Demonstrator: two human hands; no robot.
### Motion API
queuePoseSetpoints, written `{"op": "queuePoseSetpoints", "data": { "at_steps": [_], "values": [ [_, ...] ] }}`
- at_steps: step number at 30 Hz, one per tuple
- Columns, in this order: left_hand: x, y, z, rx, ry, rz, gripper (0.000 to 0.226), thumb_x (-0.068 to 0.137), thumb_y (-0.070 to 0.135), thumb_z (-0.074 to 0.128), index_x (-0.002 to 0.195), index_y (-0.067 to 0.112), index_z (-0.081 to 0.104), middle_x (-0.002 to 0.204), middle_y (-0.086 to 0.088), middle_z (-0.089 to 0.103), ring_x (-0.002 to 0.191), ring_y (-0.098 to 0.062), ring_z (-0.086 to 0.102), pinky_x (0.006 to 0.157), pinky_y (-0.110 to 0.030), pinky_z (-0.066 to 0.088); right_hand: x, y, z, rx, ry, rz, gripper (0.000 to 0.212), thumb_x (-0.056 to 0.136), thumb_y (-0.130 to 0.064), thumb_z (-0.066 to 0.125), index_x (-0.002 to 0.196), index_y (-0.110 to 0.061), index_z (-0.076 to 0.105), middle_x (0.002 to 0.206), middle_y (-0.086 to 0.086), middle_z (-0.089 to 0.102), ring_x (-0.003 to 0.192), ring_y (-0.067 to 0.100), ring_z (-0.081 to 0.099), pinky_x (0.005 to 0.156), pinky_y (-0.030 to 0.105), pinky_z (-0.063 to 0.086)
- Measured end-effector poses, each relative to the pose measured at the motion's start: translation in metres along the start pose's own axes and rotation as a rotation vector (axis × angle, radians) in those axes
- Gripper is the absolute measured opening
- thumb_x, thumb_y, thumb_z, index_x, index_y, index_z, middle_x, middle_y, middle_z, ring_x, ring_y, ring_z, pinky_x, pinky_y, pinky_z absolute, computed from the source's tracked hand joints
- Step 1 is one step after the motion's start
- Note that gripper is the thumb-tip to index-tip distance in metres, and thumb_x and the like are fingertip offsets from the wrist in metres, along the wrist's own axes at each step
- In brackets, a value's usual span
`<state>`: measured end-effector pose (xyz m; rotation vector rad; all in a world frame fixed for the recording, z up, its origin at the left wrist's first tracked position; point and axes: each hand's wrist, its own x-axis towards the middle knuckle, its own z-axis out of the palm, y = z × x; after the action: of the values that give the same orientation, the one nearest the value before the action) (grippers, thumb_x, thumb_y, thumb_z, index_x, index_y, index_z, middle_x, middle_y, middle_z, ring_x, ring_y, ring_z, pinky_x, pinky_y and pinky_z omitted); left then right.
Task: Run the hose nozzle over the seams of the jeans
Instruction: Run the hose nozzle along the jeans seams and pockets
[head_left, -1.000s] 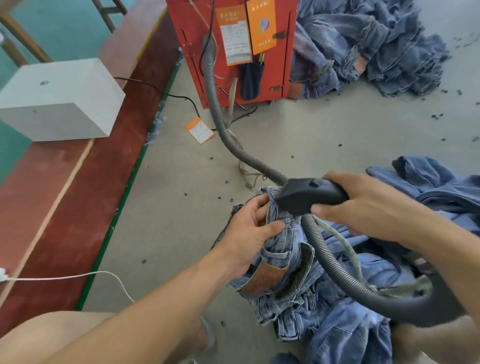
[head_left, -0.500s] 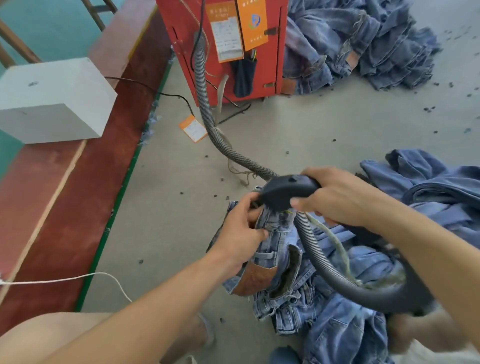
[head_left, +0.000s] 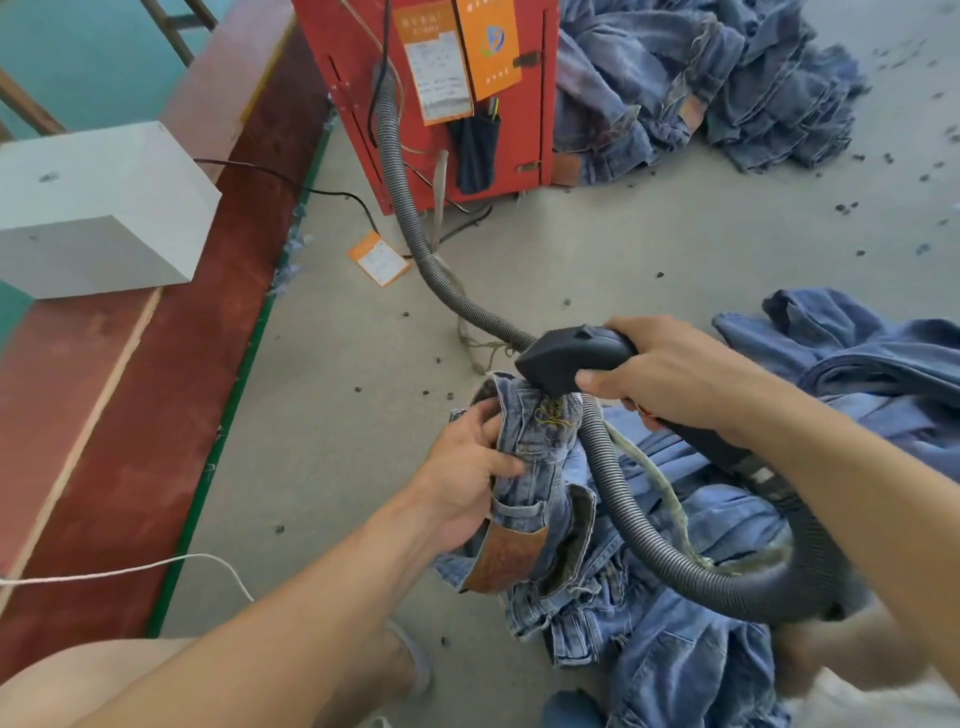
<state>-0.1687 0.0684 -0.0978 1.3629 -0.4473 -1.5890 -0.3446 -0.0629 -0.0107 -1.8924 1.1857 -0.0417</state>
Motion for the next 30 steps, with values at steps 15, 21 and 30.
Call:
{"op": "queuePoseSetpoints", "data": {
  "at_steps": [15, 21, 30],
  "values": [
    [-0.002, 0.003, 0.000, 0.320, -0.156, 0.022, 0.088, 0.062, -0.021, 0.056, 0.117, 0.045, 0.071, 0.119, -0.005, 0.076, 0.115, -0.025, 0.070, 0.099, -0.053, 0.055, -0.007, 0.002, 0.000, 0.011, 0.073, -0.035, 0.013, 0.092, -0.037, 0.074, 0.096, -0.031, 0.062, 0.067, -0.003, 0.065, 0.048, 0.011, 0.059, 0.049, 0.026, 0.046],
    [0.002, -0.005, 0.000, 0.514, -0.158, 0.022, 0.073, 0.073, -0.020, 0.063, 0.126, 0.031, 0.064, 0.112, 0.011, 0.076, 0.113, -0.012, 0.070, 0.099, -0.046, 0.057, -0.013, -0.004, -0.004, -0.103, -0.139, -0.044, 0.012, 0.090, -0.038, 0.074, 0.093, -0.031, 0.065, 0.064, -0.003, 0.066, 0.050, 0.012, 0.060, 0.054, 0.030, 0.051],
    [0.010, 0.017, -0.022, -0.056, 0.109, -0.172, 0.026, 0.092, 0.008, 0.055, 0.110, 0.003, 0.073, 0.114, -0.024, 0.070, 0.098, -0.040, 0.071, 0.085, -0.049, 0.060, -0.002, 0.023, -0.038, -0.093, 0.003, 0.024, 0.014, 0.090, -0.035, 0.075, 0.095, -0.031, 0.063, 0.064, -0.003, 0.067, 0.049, 0.013, 0.062, 0.053, 0.031, 0.050]
  ]
}}
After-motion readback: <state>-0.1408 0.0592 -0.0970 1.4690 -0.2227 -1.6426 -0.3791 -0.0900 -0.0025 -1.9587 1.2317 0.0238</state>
